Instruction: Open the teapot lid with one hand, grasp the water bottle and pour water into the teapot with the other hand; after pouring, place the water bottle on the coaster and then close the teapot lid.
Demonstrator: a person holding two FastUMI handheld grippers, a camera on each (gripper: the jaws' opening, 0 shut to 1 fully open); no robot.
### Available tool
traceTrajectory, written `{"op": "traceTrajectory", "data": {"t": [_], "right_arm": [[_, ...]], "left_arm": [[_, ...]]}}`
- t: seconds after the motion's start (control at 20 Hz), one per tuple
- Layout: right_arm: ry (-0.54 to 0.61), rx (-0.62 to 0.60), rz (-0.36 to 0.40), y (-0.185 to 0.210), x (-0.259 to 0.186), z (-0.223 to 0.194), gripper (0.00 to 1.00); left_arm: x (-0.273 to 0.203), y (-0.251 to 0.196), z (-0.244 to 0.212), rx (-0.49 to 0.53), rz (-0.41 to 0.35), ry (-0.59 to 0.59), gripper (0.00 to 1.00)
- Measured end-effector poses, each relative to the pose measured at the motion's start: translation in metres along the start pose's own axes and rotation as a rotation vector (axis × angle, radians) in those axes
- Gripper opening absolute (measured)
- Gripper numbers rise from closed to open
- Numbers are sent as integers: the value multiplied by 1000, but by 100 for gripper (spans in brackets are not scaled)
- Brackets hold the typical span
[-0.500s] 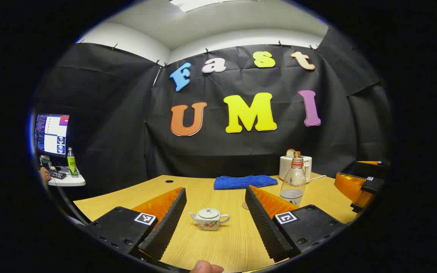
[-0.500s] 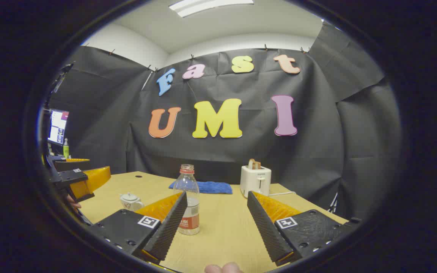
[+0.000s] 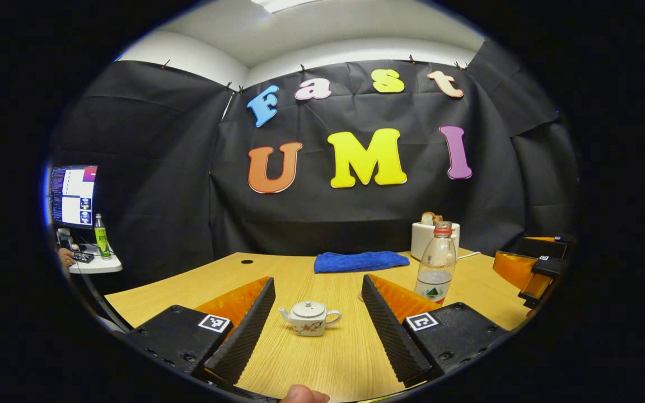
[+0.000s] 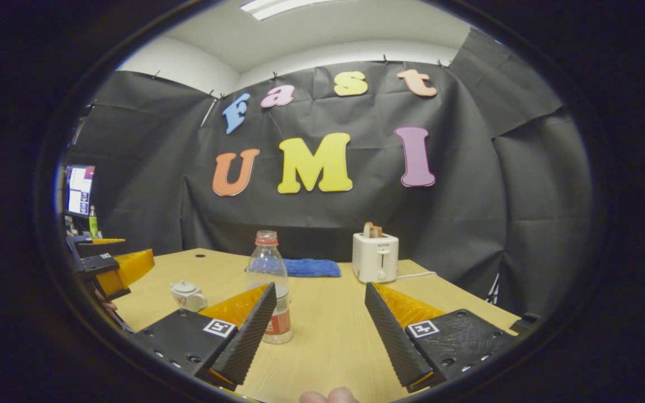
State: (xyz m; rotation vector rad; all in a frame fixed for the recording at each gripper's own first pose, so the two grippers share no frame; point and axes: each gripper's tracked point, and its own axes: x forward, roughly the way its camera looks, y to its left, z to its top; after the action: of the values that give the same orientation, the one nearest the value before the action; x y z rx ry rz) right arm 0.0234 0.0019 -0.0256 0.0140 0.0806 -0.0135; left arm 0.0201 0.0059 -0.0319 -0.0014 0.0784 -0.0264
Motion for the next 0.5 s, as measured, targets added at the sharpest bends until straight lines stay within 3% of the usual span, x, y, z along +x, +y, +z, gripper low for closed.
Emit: {"op": "traceTrajectory", "data": {"t": [0.25, 0.5], "right_arm": [[76, 13, 60, 20, 23, -17, 95], [92, 13, 20, 6, 34, -7, 95]], "left_arm": [[33, 3, -13, 12, -26, 55, 98], [61, 10, -11, 32, -4, 77, 98]]}}
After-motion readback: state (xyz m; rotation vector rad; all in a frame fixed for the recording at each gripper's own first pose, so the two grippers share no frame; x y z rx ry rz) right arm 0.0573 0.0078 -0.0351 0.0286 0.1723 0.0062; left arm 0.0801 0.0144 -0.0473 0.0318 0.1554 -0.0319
